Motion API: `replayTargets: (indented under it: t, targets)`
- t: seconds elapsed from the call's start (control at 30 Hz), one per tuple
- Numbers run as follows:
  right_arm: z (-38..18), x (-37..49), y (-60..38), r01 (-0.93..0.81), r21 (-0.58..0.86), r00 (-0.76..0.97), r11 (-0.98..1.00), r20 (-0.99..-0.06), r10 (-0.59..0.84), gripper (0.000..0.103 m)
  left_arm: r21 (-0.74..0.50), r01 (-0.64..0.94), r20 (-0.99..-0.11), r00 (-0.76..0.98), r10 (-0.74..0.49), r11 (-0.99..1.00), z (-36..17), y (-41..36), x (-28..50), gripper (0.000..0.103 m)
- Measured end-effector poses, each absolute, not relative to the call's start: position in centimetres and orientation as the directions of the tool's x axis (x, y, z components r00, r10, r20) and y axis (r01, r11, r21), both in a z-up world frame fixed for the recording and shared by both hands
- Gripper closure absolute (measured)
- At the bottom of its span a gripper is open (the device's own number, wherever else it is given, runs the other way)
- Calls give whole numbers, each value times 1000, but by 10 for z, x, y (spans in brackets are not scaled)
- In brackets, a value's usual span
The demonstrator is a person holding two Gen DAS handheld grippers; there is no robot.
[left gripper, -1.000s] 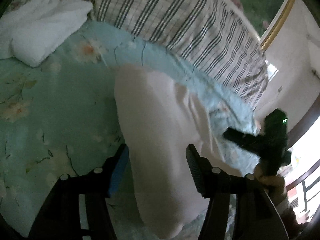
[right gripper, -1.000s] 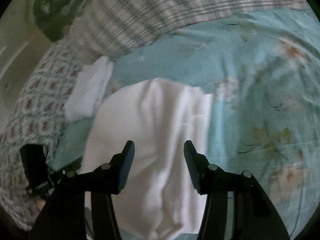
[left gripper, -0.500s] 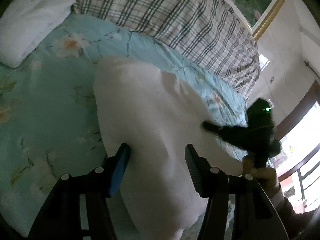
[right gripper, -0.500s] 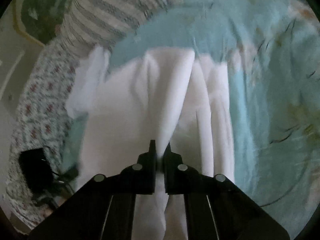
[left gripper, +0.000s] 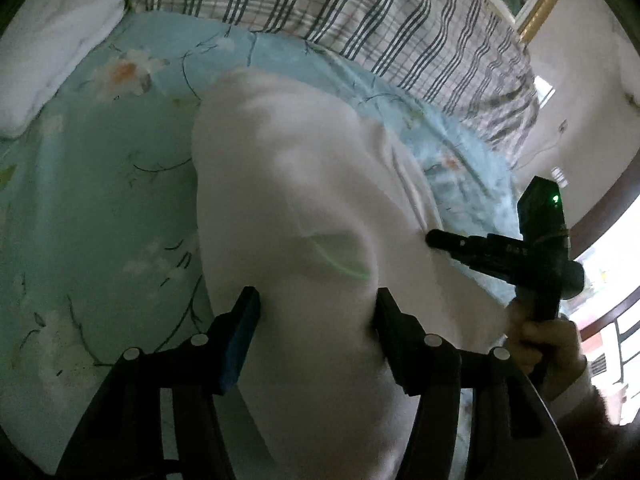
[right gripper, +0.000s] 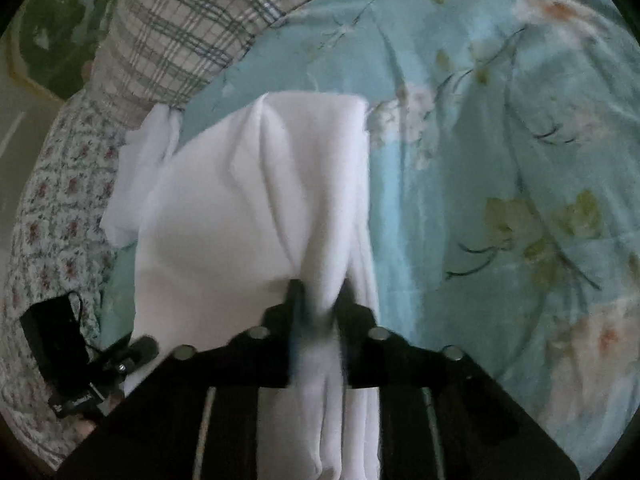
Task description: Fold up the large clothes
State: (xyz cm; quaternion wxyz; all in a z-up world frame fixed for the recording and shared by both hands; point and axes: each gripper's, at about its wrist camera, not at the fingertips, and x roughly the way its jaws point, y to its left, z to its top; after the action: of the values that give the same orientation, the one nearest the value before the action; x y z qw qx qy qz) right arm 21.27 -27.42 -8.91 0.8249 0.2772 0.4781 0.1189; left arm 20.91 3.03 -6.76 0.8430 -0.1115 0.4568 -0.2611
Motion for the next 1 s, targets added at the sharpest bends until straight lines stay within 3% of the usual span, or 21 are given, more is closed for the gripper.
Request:
replayTargets:
  t: [0.1, 0.23, 0.33, 0.43, 0.5, 0.53, 0.57, 0.67, 0.93, 1.0]
  targets:
    - [-50, 204, -269, 56, 490, 594, 870, -717, 365, 76, -440, 368, -662, 484, -572, 819, -44, 39, 211, 46]
    - [-15, 218, -248, -20, 584, 657, 811, -605, 451, 76, -479, 391, -603, 504, -618, 786, -22, 33, 245, 46]
    - [-28, 244, -225, -18, 622, 638, 783, -596, 488, 76, -432, 386, -635, 512, -579, 815, -24, 15, 284, 48]
    - [-61, 262, -218, 41, 600, 605, 799, -651, 458, 76, -382, 334, -699, 506, -506, 861, -42, 11, 322, 64]
    - [-79, 265, -226, 77, 583, 600, 809, -675, 429, 84, -357, 316, -740, 479, -473, 879, -61, 11, 343, 98]
    - [-84, 265, -230, 97, 569, 607, 817, -684, 404, 95, -346, 310, -759, 462, -459, 885, -71, 11, 353, 102]
    - [-89, 265, -237, 113, 562, 611, 820, -690, 389, 103, -365, 309, -766, 436, -472, 878, -82, 12, 362, 102]
    - [-102, 270, -252, 128, 612, 607, 781, -671, 426, 103, -387, 320, -752, 433, -497, 865, -92, 14, 371, 102]
    - [-92, 268, -247, 107, 549, 604, 829, -698, 384, 103, -365, 321, -745, 461, -481, 874, -72, 19, 343, 103]
    - [-84, 256, -248, 94, 566, 603, 819, -687, 406, 101, -358, 348, -724, 482, -493, 866, -55, 23, 314, 85]
